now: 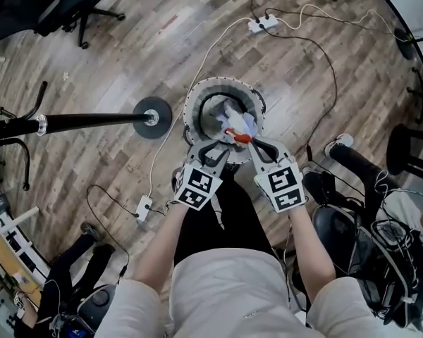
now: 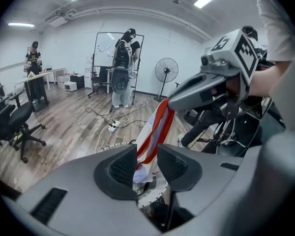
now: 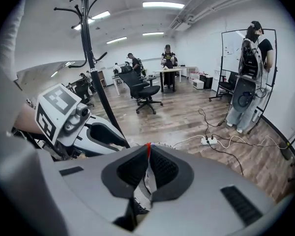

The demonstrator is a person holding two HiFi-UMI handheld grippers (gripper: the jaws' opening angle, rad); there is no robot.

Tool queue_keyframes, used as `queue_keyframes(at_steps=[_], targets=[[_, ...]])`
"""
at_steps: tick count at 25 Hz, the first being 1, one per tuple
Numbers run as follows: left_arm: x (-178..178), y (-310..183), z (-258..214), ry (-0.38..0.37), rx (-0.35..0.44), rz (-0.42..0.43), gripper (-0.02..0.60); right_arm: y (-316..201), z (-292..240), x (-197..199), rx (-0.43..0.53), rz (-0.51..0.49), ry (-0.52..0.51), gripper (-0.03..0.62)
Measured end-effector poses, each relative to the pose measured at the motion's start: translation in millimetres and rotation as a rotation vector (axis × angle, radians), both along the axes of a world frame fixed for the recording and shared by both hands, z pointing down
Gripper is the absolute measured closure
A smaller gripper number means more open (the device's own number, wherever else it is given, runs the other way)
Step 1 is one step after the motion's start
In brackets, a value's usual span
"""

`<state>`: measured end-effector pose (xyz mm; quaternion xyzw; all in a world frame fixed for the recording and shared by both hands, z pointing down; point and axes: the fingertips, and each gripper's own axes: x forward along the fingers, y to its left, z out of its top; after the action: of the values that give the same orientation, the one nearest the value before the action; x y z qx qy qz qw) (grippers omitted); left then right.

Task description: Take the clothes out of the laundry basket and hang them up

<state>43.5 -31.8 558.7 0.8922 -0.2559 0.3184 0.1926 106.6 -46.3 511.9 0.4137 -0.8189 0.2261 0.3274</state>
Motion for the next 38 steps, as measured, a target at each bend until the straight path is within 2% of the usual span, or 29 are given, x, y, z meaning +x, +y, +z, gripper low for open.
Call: queue_keyframes(at_steps=[4,13,18,26,31,36,38], targets=[[0,6,-13,-0.019,0.038,0.026,0.448,5,-38,-2,0.06,-0.014,-0.002,0.574],[0,0,-48,-0.001,0.076,0.01,0.448,12,-110,-5,0.16,-0.07,-0.03,0.576],[6,-10,-68,-0.006,0.127,0.041,0.448,11,-151,-8,0.237,-0.084,-0.07,0.577],[26,-4,-97,0.026,0.174,0.114,0.443,10,-209,-7,0.349,-0.114,-0.111,0.577],[40,0,-114,0.041,0.214,0.128,0.445,10,-235,-2,0.401,-0.125,-0.124,0.577],[44,4,-125,0.042,0.235,0.127,0.473,8,-252,1,0.445,-0.126,-0.132,0.577],[42,3,-131,0.029,0.254,0.12,0.506,6,-257,2,0.469,-0.125,-0.136,0.577]])
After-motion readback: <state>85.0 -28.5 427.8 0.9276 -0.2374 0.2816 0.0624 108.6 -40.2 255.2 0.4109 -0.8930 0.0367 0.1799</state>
